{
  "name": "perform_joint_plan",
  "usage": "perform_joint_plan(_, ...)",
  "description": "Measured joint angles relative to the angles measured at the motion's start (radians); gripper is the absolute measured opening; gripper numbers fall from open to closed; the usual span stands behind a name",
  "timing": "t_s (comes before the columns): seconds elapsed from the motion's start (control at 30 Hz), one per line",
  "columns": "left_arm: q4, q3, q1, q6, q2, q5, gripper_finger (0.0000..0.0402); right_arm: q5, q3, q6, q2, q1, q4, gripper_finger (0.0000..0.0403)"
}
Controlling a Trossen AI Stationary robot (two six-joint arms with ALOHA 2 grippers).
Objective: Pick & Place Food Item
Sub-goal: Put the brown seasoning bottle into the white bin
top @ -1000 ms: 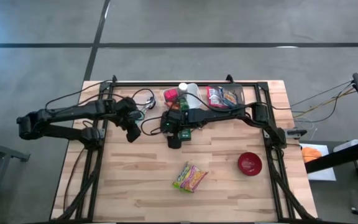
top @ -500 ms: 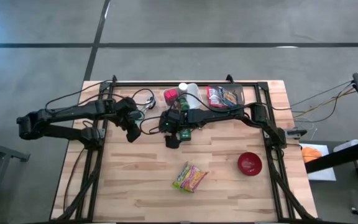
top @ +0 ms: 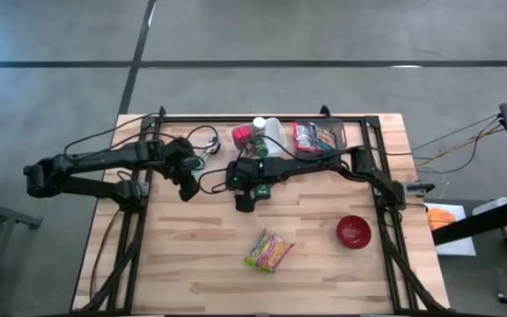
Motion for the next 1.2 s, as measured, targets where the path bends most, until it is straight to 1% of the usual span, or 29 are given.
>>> perform_joint_plan(0.13,0.0,0.0,0.0,0.0,0.0,0.002,0.0035,0.0,0.003,0.0,-0.001,0.0,-0.001,0.029)
perform_joint_plan(0.2,0.0,0.0,0.0,0.0,0.0,0.002,0.0035,0.0,0.003,0.0,-0.001,-0.001,-0.002,0.0279)
perform_joint_plan(0.27,0.0,0.0,0.0,0.001,0.0,0.002,0.0035,0.0,0.003,0.0,-0.001,-0.001,-0.001,0.0256)
perform_joint_plan(0.43,0.0,0.0,0.0,0.001,0.0,0.002,0.0035,-0.001,0.003,0.0,-0.001,0.0,-0.002,0.0185)
perform_joint_plan(0.5,0.0,0.0,0.0,0.001,0.0,0.002,0.0035,-0.001,0.004,0.0,-0.001,-0.001,-0.001,0.017)
perform_joint_plan(0.73,0.0,0.0,0.0,0.002,0.0,0.002,0.0035,-0.001,0.004,0.042,-0.001,0.0,-0.002,0.017)
perform_joint_plan(0.87,-0.004,0.0,0.0,0.004,0.0,0.002,0.0035,-0.007,0.018,0.084,-0.017,-0.001,-0.039,0.017)
perform_joint_plan(1.07,-0.011,0.0,0.0,0.004,0.0,0.001,0.0035,-0.027,0.05,0.145,-0.107,-0.008,-0.09,0.017)
perform_joint_plan(1.2,-0.011,0.0,0.0,0.004,0.0,0.002,0.0035,-0.027,0.051,0.215,-0.182,-0.038,-0.106,0.017)
